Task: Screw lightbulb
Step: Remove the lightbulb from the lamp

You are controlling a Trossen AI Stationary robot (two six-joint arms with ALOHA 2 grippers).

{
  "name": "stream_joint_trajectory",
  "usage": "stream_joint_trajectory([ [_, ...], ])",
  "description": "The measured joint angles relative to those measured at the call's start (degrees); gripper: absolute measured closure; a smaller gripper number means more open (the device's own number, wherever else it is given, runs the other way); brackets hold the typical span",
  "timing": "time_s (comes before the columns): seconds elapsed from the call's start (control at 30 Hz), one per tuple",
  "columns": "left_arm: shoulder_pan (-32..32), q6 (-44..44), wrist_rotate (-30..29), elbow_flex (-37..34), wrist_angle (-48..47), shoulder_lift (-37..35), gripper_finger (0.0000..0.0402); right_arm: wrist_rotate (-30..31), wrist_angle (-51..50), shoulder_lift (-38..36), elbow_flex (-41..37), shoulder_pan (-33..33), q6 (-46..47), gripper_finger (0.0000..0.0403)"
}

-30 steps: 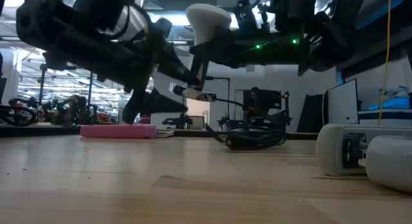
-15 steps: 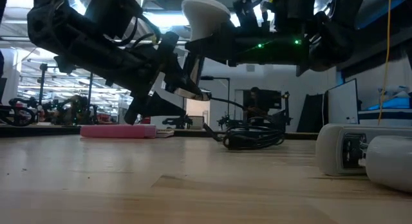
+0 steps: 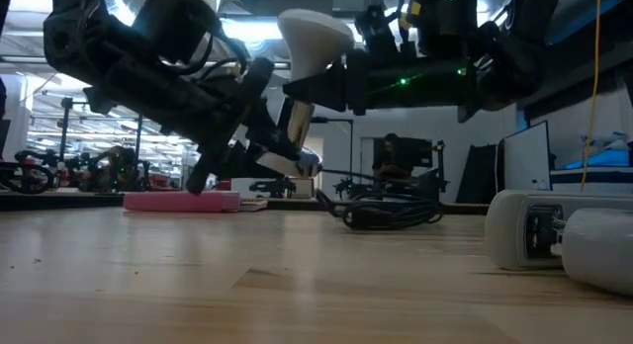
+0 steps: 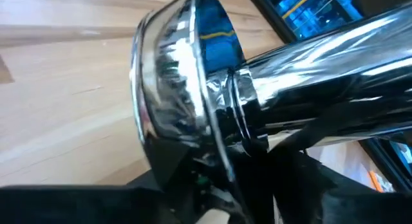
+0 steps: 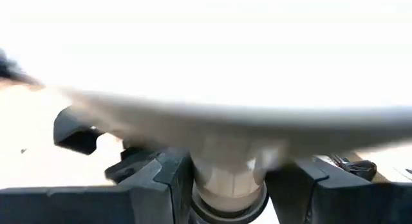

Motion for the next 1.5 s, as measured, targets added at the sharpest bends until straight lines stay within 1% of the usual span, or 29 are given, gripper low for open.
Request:
stream_joint_trajectory([
  [0.1, -0.02, -1.02, 1.38, -0.76, -0.21, -0.04, 0.0269, -0.99, -1.57, 0.00, -0.02, 0.00, -0.30, 0.0244],
  [0.2, -0.06, -2.37, 3.98, -2.51, 0.23, -1.02, 0.0277, -3.62, -2.74, 0.02, 0.05, 0.00, -0.28, 0.0244],
  [0.37, 0.24, -2.46, 8.76, -6.35, 0.02, -6.60, 0.0282, -8.87, -3.24, 0.02, 0.53, 0.00, -0.12, 0.0244],
  [0.53, 2.24, 0.54, 13.98, -8.06, -1.89, -12.66, 0.0283, -11.90, -2.98, -0.12, 0.51, -0.11, -0.12, 0.0244],
  [0.63, 3.57, 2.63, 16.58, -8.09, -3.71, -14.89, 0.0282, -12.99, -2.91, -0.26, 0.48, -0.11, -0.17, 0.0244],
  [0.77, 5.16, 2.92, 18.17, -7.99, -8.45, -17.39, 0.0282, -13.64, -2.88, -0.17, 0.44, -0.15, -0.24, 0.0244],
  [0.83, 6.01, 2.85, 19.30, -7.97, -10.22, -17.77, 0.0281, -13.96, -3.33, -0.02, 0.35, -0.15, -0.30, 0.0244],
  [0.97, 7.76, 2.71, 21.95, -7.97, -10.35, -17.79, 0.0281, -14.24, -3.59, -0.02, 0.26, -0.15, -0.27, 0.0244],
  [1.1, 9.90, 2.74, 23.22, -7.97, -10.43, -17.79, 0.0281, -14.17, -3.74, -0.02, 0.20, -0.15, -0.27, 0.0244],
  [1.2, 11.86, 3.01, 22.55, -7.97, -10.19, -17.80, 0.0281, -14.54, -4.03, 0.00, 0.16, -0.15, -0.09, 0.0244],
  [1.27, 13.57, 3.03, 20.16, -7.86, -9.35, -17.96, 0.0281, -17.23, -4.78, 0.11, 0.12, 0.10, 0.74, 0.0244],
  [1.37, 16.27, 3.94, 20.17, -7.86, -8.01, -17.96, 0.0281, -20.34, -5.19, 0.20, 0.05, 0.49, 0.83, 0.0244],
  [1.5, 19.45, 5.98, 21.34, -7.85, -3.83, -17.96, 0.0281, -17.84, -4.74, 0.20, 0.07, 0.09, 0.45, 0.0244],
])
